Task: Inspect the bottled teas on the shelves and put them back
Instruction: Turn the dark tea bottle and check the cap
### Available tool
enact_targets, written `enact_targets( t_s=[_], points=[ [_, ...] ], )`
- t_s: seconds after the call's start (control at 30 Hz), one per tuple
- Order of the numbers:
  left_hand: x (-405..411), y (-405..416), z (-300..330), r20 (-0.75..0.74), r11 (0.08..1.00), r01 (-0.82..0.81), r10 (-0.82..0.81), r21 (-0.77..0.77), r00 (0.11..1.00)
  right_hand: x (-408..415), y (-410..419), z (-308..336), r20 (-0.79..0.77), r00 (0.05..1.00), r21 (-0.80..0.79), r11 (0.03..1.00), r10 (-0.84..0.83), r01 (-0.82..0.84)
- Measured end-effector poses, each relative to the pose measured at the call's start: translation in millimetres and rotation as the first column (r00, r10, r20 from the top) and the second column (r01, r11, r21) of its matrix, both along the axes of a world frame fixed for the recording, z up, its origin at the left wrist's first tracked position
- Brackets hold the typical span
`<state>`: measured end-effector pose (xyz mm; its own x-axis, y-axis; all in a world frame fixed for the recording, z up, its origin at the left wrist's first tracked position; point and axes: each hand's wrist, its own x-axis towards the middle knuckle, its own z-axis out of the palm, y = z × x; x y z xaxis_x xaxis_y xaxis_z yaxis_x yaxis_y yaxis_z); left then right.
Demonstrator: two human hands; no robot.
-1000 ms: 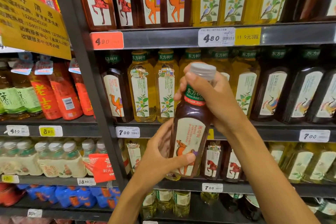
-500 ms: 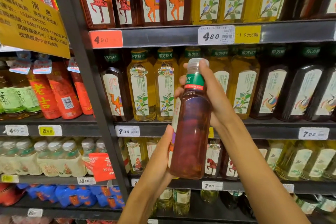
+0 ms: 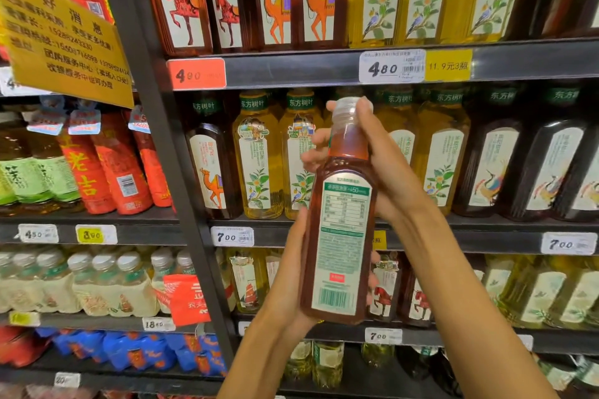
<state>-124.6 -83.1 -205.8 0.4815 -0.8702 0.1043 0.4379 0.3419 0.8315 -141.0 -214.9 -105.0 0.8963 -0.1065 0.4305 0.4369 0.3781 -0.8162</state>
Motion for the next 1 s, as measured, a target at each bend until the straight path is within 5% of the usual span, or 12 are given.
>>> enact_targets(
  t_s=[0.1, 0.2, 0.3, 0.43, 0.57, 0.63, 0.73, 0.83, 1.0],
  points=[
    [3.8, 0.6, -4.7, 0.134, 0.983, -0.173, 0.164, 0.064, 0.977, 1.1, 3.1, -0.2, 0.015, 0.999, 0.013, 0.999, -0.037, 0.037],
    [10.1, 5.2, 1.9, 0.370, 0.890, -0.433, 0.359, 0.141, 0.857, 4.4, 2.7, 1.8, 0.045, 0.936, -0.086, 0.933, -0.348, 0.351],
    [8.2, -2.0, 10.1, 0.497, 0.851, -0.519, 0.415, 0.086, 0.762, 12.2, 5.2, 7.1, -0.005, 0.859, -0.148, 0.850, -0.512, 0.506],
    [13.7, -1.5, 17.4, 0.320, 0.872, -0.489, 0.452, 0.041, 0.833, 17.0, -4.3, 13.9, -0.075, 0.944, -0.159, 0.939, -0.321, 0.306],
    [24.8, 3.6, 30.3, 0.056, 0.986, -0.118, 0.125, -0.120, 0.991, 25.7, -0.8, 19.8, -0.002, 0.989, -0.095, 0.984, -0.151, 0.150],
    [32.3, 3.3, 35.7, 0.031, 0.987, -0.033, 0.038, -0.160, 0.999, 30.7, 8.6, 28.0, 0.040, 0.990, -0.086, 0.987, -0.136, 0.139],
    [48.2, 6.3, 47.9, 0.110, 0.982, -0.148, 0.161, -0.117, 0.981, 34.9, 20.0, 47.0, 0.127, 0.973, -0.083, 0.975, -0.194, 0.206],
    [61.9, 12.6, 77.0, 0.400, 0.822, -0.568, 0.534, -0.042, 0.745, 38.8, 24.8, 66.5, 0.235, 0.916, -0.119, 0.925, -0.326, 0.360],
    [67.3, 22.7, 119.1, 0.744, 0.673, -0.655, 0.621, -0.343, 0.248, 49.3, 42.3, 108.2, 0.426, 0.798, -0.072, 0.864, -0.425, 0.499]
  ],
)
